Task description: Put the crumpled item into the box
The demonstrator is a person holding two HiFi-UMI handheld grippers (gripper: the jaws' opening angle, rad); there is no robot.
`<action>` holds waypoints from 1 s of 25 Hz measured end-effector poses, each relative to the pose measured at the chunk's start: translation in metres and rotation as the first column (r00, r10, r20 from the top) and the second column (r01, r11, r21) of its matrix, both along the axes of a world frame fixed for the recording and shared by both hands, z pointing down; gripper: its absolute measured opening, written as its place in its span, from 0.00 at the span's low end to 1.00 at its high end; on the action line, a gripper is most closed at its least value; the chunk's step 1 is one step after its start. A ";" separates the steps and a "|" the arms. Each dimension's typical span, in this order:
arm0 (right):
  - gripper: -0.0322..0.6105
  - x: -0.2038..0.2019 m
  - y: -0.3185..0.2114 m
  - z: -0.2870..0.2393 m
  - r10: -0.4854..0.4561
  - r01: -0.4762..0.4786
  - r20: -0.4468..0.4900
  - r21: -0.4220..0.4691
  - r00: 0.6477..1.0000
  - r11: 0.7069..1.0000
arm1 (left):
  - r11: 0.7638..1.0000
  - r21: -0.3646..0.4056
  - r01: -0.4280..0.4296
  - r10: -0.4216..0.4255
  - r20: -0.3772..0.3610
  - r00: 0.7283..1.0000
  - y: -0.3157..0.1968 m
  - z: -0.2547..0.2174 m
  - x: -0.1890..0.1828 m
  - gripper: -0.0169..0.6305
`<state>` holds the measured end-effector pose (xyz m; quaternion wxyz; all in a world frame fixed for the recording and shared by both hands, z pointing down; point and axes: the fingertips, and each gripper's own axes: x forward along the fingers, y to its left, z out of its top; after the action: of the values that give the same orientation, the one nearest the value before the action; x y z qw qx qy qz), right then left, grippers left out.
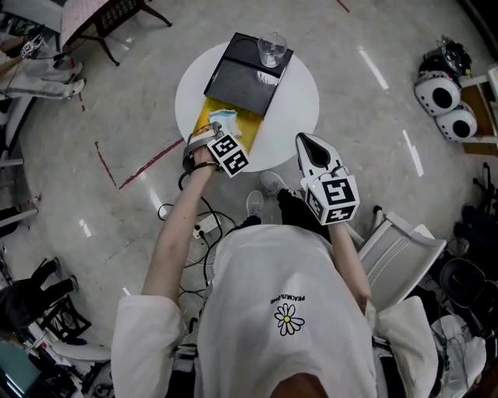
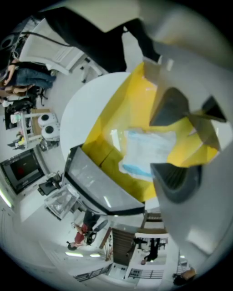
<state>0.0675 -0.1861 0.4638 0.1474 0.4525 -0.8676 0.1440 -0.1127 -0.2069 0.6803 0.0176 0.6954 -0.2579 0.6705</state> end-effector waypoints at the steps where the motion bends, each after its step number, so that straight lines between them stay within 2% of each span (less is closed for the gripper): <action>1: 0.05 -0.001 0.000 -0.001 -0.002 0.002 0.001 0.004 1.000 1.000 | 1.000 0.003 0.001 -0.001 -0.001 1.000 0.000 -0.001 0.001 0.41; 5: 0.05 -0.006 -0.001 -0.006 -0.008 0.008 0.008 0.018 1.000 1.000 | 1.000 0.028 0.005 -0.004 -0.014 1.000 -0.005 -0.011 0.003 0.41; 7: 0.05 -0.008 -0.003 -0.009 -0.015 0.015 0.009 0.030 1.000 0.999 | 0.998 0.061 0.024 -0.021 -0.043 0.999 -0.015 -0.023 0.006 0.41; 10: 0.05 -0.014 -0.003 -0.015 -0.039 0.038 0.008 0.051 0.999 0.998 | 0.986 0.138 0.094 -0.075 -0.134 0.988 -0.034 -0.058 0.013 0.37; 13: 0.05 -0.026 -0.006 -0.024 -0.070 0.069 0.011 0.080 0.998 0.994 | 0.963 0.218 0.158 -0.107 -0.230 0.967 -0.054 -0.106 0.015 0.37; 16: 0.05 -0.039 -0.010 -0.034 -0.104 0.104 -0.004 0.117 0.995 0.988 | 0.930 0.302 0.212 -0.115 -0.309 0.944 -0.067 -0.157 0.013 0.36; 19: 0.05 -0.050 -0.013 -0.043 -0.133 0.134 -0.021 0.147 0.991 0.980 | 0.885 0.385 0.262 -0.109 -0.376 0.920 -0.071 -0.207 0.010 0.31; 22: 0.05 -0.062 -0.015 -0.051 -0.156 0.157 -0.020 0.167 0.988 0.973 | 0.842 0.435 0.320 -0.104 -0.451 0.886 -0.063 -0.248 0.006 0.27; 25: 0.05 -0.074 -0.014 -0.056 -0.184 0.185 -0.022 0.180 0.983 0.966 | 0.779 0.474 0.410 -0.118 -0.532 0.839 -0.048 -0.281 -0.004 0.17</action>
<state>-0.0068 -0.2000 0.4079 0.1208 0.3819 -0.9150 0.0490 -0.1163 -0.2550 0.3997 -0.0317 0.7653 -0.5318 0.3613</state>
